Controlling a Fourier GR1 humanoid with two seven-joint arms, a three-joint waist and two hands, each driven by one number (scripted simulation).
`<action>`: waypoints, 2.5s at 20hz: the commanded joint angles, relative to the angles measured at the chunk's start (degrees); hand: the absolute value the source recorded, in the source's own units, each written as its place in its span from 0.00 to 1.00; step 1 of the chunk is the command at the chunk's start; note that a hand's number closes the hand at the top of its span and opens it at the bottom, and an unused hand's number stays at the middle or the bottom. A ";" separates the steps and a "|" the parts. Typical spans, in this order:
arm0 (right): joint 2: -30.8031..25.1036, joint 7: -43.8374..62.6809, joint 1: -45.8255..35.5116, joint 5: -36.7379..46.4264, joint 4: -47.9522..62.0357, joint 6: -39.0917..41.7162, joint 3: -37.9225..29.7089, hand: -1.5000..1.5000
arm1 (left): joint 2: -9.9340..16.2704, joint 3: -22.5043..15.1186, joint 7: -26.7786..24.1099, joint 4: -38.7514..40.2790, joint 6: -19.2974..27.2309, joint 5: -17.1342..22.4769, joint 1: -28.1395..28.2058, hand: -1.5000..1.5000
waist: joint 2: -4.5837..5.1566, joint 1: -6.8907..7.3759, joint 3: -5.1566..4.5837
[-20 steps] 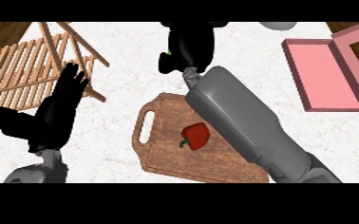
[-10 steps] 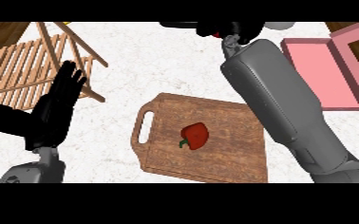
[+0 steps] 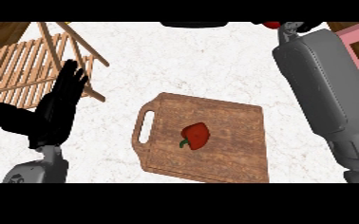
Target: Pick the tomato from the cutting board and place it in the cardboard box
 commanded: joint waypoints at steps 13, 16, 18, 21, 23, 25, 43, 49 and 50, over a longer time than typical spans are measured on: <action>-10.96 -18.99 1.63 2.51 25.12 -2.96 -6.78 1.00 | -0.01 0.99 -1.61 2.84 -1.44 0.01 -1.26 0.50 | 0.52 1.14 0.01; -12.65 -17.81 4.13 2.36 30.17 7.61 -5.57 1.00 | 0.71 0.30 -0.34 -0.78 -2.27 0.38 0.16 0.50 | 0.59 1.92 0.00; -14.12 -19.46 2.97 0.16 32.34 13.78 -6.99 0.00 | 0.28 0.36 1.43 0.41 -0.74 -0.24 -1.86 0.50 | 0.43 1.07 0.02; -15.89 -26.41 3.69 -2.43 38.36 8.99 -11.19 0.00 | -1.03 -1.09 0.39 -1.67 -0.66 -0.85 1.35 0.50 | 0.67 1.88 0.11; -16.17 -28.77 1.84 -3.11 40.80 3.24 -13.57 0.00 | -0.78 -0.18 -2.27 1.62 -1.00 -1.26 -0.72 0.50 | 0.89 1.98 0.11; -13.26 -29.84 3.42 -3.26 38.81 -4.40 -14.00 0.00 | -0.82 -0.77 1.87 -0.41 -0.49 -0.69 -2.24 0.50 | 0.79 1.91 0.15; -10.98 -50.62 3.89 -35.03 22.97 -15.06 -38.85 0.00 | 0.05 1.63 0.75 -1.47 -0.88 0.26 0.75 0.50 | -0.15 -0.09 0.08; -11.08 -60.57 13.02 -43.95 18.89 -13.60 -44.84 0.00 | -0.85 0.46 -0.87 -1.51 -0.87 -1.14 2.46 0.50 | -0.05 -0.11 0.06; -14.69 -59.54 10.60 -43.28 21.57 -13.15 -44.48 0.00 | -1.12 0.79 -1.58 2.80 -1.18 -0.95 -1.17 0.50 | 0.16 0.05 0.03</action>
